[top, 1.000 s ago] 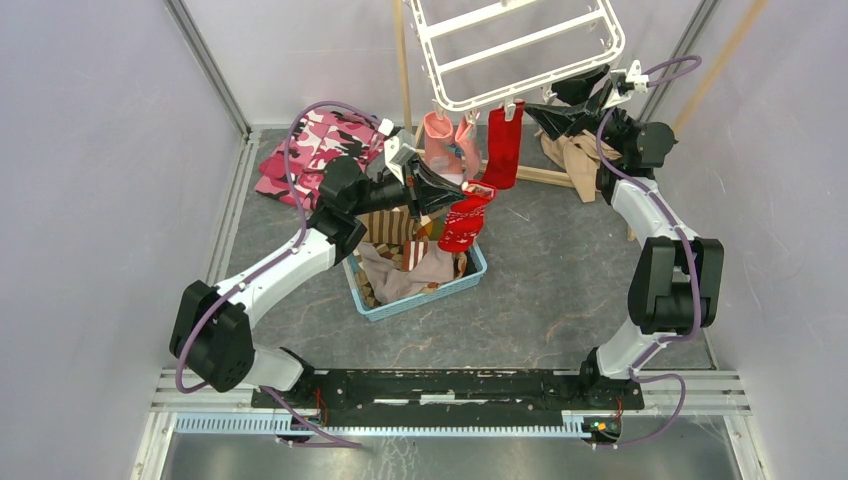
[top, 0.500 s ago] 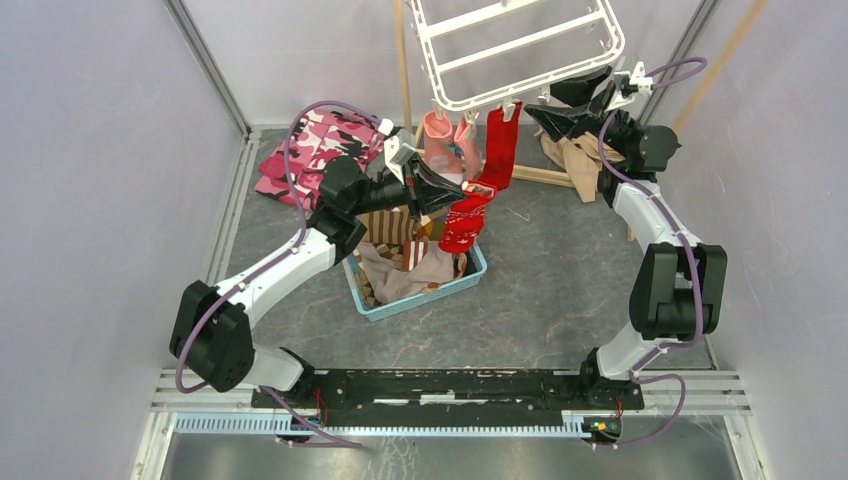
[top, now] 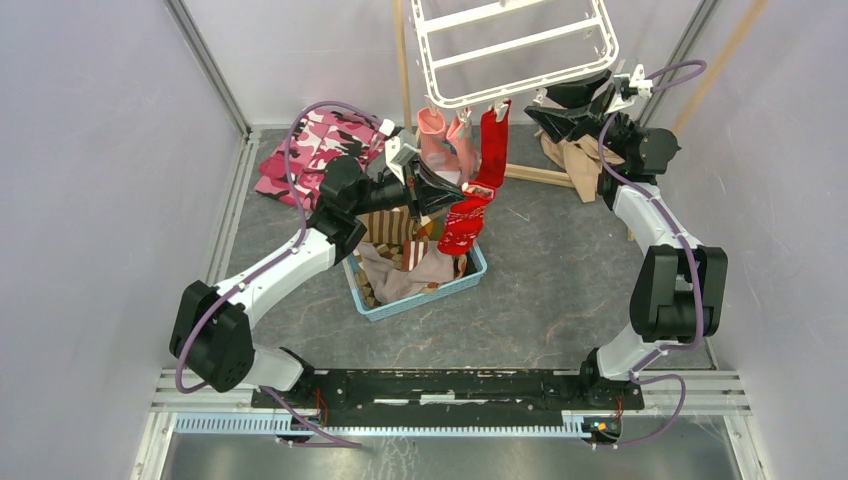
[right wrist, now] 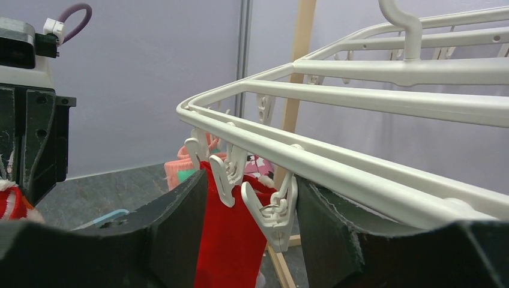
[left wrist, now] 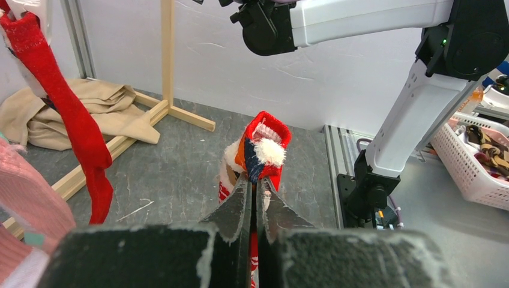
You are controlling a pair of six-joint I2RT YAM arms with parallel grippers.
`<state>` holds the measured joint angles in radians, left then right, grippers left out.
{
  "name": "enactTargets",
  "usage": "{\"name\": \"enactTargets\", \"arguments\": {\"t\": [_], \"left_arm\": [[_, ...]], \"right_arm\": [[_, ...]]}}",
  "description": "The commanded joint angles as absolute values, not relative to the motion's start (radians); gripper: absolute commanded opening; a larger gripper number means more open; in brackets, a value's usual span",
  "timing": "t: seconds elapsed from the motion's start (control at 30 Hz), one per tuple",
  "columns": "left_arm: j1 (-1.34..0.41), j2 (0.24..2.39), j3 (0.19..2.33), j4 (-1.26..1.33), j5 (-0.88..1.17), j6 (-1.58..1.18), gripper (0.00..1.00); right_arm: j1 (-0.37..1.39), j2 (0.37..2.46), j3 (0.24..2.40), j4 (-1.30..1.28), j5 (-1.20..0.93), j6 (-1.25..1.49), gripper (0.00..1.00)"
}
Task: Clip the socks to the hanger
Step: Open the clamp at the hanger.
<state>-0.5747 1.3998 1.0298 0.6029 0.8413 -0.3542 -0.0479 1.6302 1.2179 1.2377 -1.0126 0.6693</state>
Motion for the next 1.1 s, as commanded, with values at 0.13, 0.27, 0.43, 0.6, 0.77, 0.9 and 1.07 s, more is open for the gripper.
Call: {"name": "enactTargets", "arguments": {"t": [0.13,0.27,0.43,0.6,0.77,0.9,1.07], "left_arm": [[-0.580,1.365,1.048,0.610,0.850,-0.299,0.03],[-0.580,1.363,1.046,0.610,0.850,-0.298,0.03],[-0.580,1.366,1.048,0.608,0.850,-0.297,0.03],[-0.580,1.369,1.051,0.609,0.848,-0.297,0.03],[-0.580,1.376,1.056,0.608,0.840,-0.295,0.03],[-0.580,1.386,1.072,0.600,0.829,-0.292,0.03],[-0.580,1.422,1.123,0.565,0.795,-0.299,0.03]], "right_arm": [[-0.051,1.586,1.227,1.248,-1.012,0.656,0.56],[-0.049,1.586,1.228,1.233,-1.012,0.645,0.48],[-0.048,1.584,1.228,1.218,-1.005,0.634,0.42],[-0.048,1.580,1.227,1.210,-1.004,0.631,0.38],[-0.048,1.582,1.236,1.183,-1.006,0.635,0.28],[-0.047,1.581,1.243,1.156,-1.014,0.637,0.21],[-0.043,1.576,1.248,1.109,-1.014,0.632,0.17]]}}
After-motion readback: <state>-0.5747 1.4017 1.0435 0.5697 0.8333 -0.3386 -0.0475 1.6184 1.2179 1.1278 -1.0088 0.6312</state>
